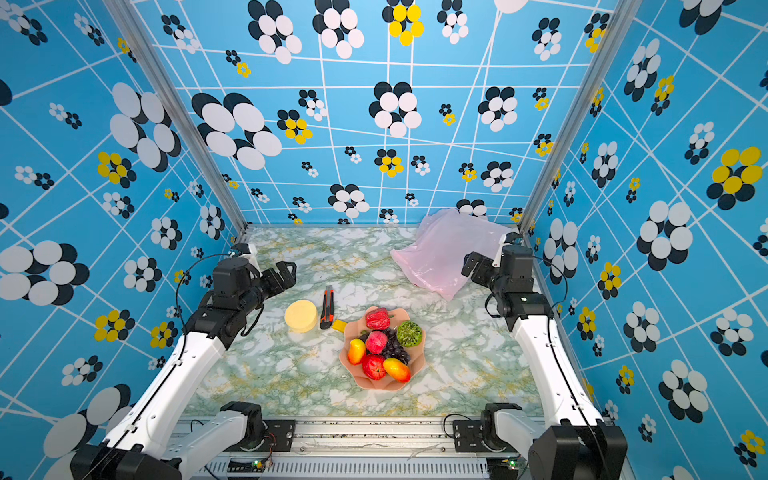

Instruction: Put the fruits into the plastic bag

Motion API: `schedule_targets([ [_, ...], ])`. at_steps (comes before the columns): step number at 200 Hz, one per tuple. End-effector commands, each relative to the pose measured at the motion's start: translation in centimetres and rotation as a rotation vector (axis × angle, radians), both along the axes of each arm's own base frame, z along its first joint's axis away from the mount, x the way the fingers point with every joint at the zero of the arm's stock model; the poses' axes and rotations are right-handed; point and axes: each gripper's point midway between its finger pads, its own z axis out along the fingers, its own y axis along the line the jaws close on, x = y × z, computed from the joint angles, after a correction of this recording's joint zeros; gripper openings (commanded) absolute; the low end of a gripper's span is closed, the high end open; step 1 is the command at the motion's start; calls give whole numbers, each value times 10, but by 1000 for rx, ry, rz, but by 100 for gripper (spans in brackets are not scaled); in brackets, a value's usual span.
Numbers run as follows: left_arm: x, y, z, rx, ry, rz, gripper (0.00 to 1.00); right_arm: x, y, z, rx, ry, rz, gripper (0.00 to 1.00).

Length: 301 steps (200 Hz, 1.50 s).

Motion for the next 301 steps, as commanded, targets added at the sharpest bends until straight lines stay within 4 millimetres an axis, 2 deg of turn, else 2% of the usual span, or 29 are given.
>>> schedule_targets([
  [1, -12, -25, 1, -128, 67, -92, 99, -18, 18, -1, 166, 104, 21, 99],
  [16, -14, -36, -3, -164, 100, -134, 99, -15, 26, 2, 233, 114, 33, 99],
  [53, -24, -52, -8, -207, 146, -217, 99, -3, 22, 5, 274, 131, -19, 99],
  [74, -31, -57, -12, -231, 174, -230, 99, 1, 37, 6, 357, 149, 28, 99],
  [97, -42, -67, -24, -261, 244, -257, 99, -6, 51, -2, 422, 201, 85, 99],
  [124, -63, -94, -42, -272, 328, -335, 99, -31, 66, -14, 473, 275, 155, 98],
  [151, -84, -121, -63, -286, 390, -396, 99, -69, 83, -33, 494, 349, 212, 92],
  [181, -98, -128, -96, -280, 460, -376, 99, -119, 95, -72, 433, 463, 241, 88],
  [200, -104, -132, -109, -311, 485, -361, 99, -141, 103, -94, 446, 513, 259, 85],
  [218, -106, -136, -112, -328, 484, -359, 99, -161, 106, -115, 481, 545, 256, 78],
  [257, -106, -132, -112, -313, 473, -338, 99, -191, 111, -140, 537, 576, 259, 58],
  [277, -105, -132, -111, -316, 472, -334, 99, -202, 114, -151, 559, 608, 268, 53],
  [301, -104, -133, -112, -327, 471, -329, 99, -205, 116, -155, 564, 611, 274, 49],
])
